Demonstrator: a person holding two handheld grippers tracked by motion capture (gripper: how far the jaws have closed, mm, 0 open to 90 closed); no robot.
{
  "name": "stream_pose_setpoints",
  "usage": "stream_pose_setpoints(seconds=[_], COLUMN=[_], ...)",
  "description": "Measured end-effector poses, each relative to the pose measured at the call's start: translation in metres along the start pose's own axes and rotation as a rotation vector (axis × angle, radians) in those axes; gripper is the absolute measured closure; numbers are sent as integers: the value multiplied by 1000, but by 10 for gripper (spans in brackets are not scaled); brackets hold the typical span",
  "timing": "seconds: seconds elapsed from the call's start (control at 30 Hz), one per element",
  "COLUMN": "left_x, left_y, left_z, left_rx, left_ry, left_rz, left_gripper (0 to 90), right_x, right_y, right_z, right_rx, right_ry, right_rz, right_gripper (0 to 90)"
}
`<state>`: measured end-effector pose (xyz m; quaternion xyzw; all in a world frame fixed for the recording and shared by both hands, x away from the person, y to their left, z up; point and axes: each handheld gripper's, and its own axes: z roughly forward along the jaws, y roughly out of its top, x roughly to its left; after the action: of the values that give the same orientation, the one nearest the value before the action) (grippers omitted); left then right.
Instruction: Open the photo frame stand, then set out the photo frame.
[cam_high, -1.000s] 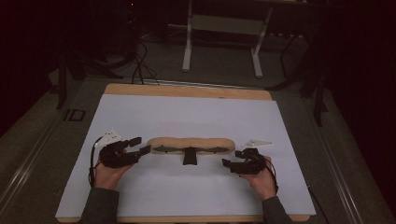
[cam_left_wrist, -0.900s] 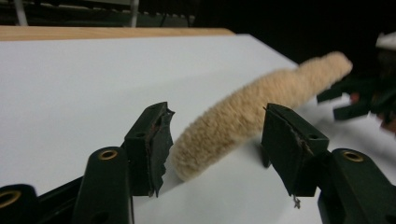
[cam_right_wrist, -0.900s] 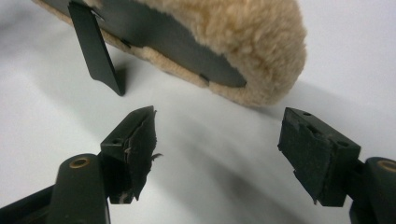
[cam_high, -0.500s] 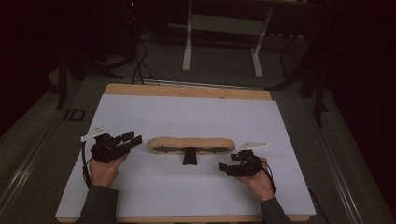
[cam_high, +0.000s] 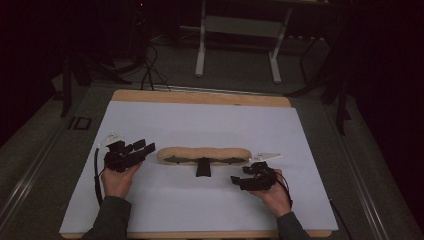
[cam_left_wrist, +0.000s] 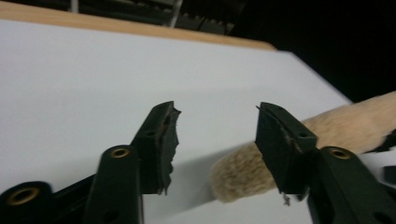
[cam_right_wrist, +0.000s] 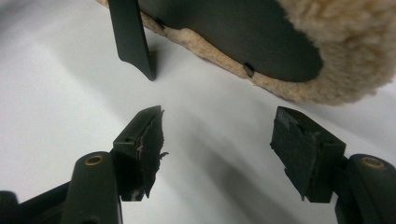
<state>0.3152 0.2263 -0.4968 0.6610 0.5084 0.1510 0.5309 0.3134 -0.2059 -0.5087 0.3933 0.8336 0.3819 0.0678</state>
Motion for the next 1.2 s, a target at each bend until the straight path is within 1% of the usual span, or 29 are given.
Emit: stream_pose_setpoints(seconds=[0.1,0.17,0.23,0.3,0.4,0.5,0.53,0.57,0.67,0.73,0.77,0.87,0.9,0.97,1.07,1.1,1.13,1.17,1.2], left_x=[-1,-2,-3,-4,-5,-7,-7,-7,-8,-8,-9,-11,-12,-13,-15,-15,-15,-16,-16], left_y=[-1,-2,-3,-5,-6,-6,-6,-6,-7,-7,-7,-7,-7,-8,-8,-8,-8,-8,-8], left_z=[3,6,10,13,14,14,13,14,15,16,17,17,17,18,19,19,19,19,20], left_rx=[5,22,48,68,79,77,82,84,88,91,91,84,84,82,88,88,88,84,85], left_ry=[26,39,57,64,57,59,59,65,73,72,69,57,55,50,52,52,52,40,37], left_rz=[20,36,63,83,113,121,130,138,151,159,161,169,178,183,200,200,200,209,212], left_gripper=[562,591,627,659,733,789,820,833,875,884,898,899,899,899,899,899,899,899,899], right_x=[2,3,3,3,3,2,2,2,4,5,6,6,6,7,8,8,9,9,9], right_y=[0,1,1,1,1,1,1,1,1,2,2,2,2,3,4,4,5,5,6], right_z=[1,1,1,1,1,1,1,1,-1,-1,-2,-2,-2,-3,-2,-2,-1,0,1], right_rx=[-2,-5,-9,-10,-10,-11,-22,-24,-51,-61,-74,-85,-93,-103,-113,-113,-111,-106,-110], right_ry=[6,7,7,7,6,6,2,1,-23,-27,-41,-52,-59,-63,-86,-86,-96,-121,-131], right_rz=[-4,-3,-2,-1,1,4,18,20,11,8,9,14,12,0,-6,-6,-8,-12,-10], right_gripper=[348,362,366,377,392,407,447,466,555,573,611,675,707,746,794,794,794,852,865])
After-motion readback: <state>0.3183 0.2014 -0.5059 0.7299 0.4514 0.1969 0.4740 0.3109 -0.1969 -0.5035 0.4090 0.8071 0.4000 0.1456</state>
